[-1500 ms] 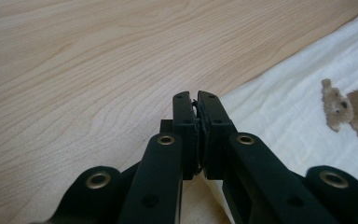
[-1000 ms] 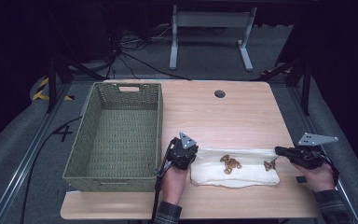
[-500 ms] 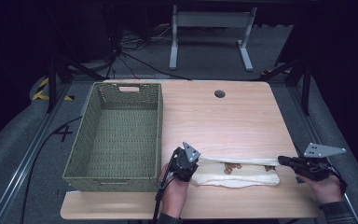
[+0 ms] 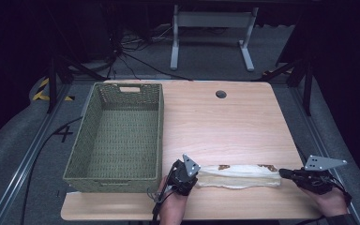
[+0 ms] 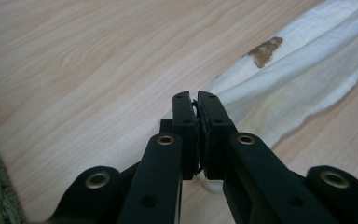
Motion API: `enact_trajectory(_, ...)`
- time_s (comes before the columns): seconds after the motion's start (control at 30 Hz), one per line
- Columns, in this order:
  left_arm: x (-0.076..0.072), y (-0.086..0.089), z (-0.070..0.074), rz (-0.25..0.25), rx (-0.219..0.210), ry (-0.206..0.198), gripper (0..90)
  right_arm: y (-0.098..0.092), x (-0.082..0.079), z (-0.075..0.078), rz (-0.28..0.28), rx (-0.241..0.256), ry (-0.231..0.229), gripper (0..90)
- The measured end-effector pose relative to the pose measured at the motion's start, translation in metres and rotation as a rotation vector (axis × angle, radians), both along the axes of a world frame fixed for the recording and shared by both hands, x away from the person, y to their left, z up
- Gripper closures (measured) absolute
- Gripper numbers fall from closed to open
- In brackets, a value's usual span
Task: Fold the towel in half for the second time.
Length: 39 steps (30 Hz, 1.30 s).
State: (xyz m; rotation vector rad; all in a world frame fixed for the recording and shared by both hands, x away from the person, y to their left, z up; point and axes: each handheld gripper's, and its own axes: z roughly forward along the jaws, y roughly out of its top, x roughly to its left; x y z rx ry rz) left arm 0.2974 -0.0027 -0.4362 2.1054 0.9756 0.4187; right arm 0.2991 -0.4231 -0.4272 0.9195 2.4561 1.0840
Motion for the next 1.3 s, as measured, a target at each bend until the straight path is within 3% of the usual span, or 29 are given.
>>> enact_trajectory(0.13,-0.003,0.000,-0.003,-0.010,-0.011,0.016,86.0,0.002,-0.003,-0.003,0.011,-0.016,0.020,84.6)
enact_trajectory(0.2,-0.005,0.001,-0.001,-0.016,-0.025,0.013,84.7,0.001,-0.005,-0.002,0.010,0.004,0.022,79.8)
enact_trajectory(0.37,-0.008,0.002,0.010,-0.026,-0.051,-0.019,78.4,-0.003,-0.007,0.005,-0.004,0.067,0.004,79.5)
enact_trajectory(0.43,-0.008,0.001,0.015,-0.031,-0.061,-0.036,78.6,-0.002,-0.006,0.004,0.004,0.065,0.009,82.3)
enact_trajectory(0.53,-0.004,-0.002,0.012,-0.049,-0.065,-0.004,82.1,0.003,-0.003,-0.003,0.028,0.029,0.047,86.5)
enact_trajectory(0.57,-0.002,-0.003,0.008,-0.064,-0.059,0.020,82.1,0.003,-0.003,-0.003,0.028,0.029,0.047,86.5)
enact_trajectory(0.63,0.000,-0.006,-0.001,-0.083,-0.055,0.070,84.4,0.006,-0.002,-0.013,0.050,-0.020,0.112,88.6)
enact_trajectory(0.67,0.002,-0.006,-0.009,-0.100,-0.032,0.099,84.6,0.007,-0.002,-0.015,0.059,-0.033,0.122,88.8)
enact_trajectory(0.73,0.003,-0.007,-0.013,-0.100,-0.016,0.110,84.7,0.008,-0.002,-0.017,0.065,-0.036,0.131,89.0)
enact_trajectory(0.77,0.003,-0.008,-0.020,-0.105,0.023,0.128,85.5,0.007,-0.003,-0.018,0.064,-0.033,0.140,89.3)
enact_trajectory(0.87,0.004,-0.007,-0.025,-0.104,0.015,0.129,86.6,0.006,-0.003,-0.018,0.061,-0.033,0.145,89.4)
enact_trajectory(1.0,0.005,-0.010,-0.020,-0.107,0.036,0.116,85.4,0.008,-0.003,-0.016,0.064,-0.047,0.132,89.4)
enact_trajectory(1.1,0.008,-0.014,-0.011,-0.123,0.037,0.092,85.4,0.012,-0.003,-0.011,0.070,-0.016,0.110,89.4)
enact_trajectory(1.3,0.030,-0.033,0.004,-0.233,0.021,0.086,86.2,0.037,-0.001,-0.007,0.120,0.013,0.098,89.4)
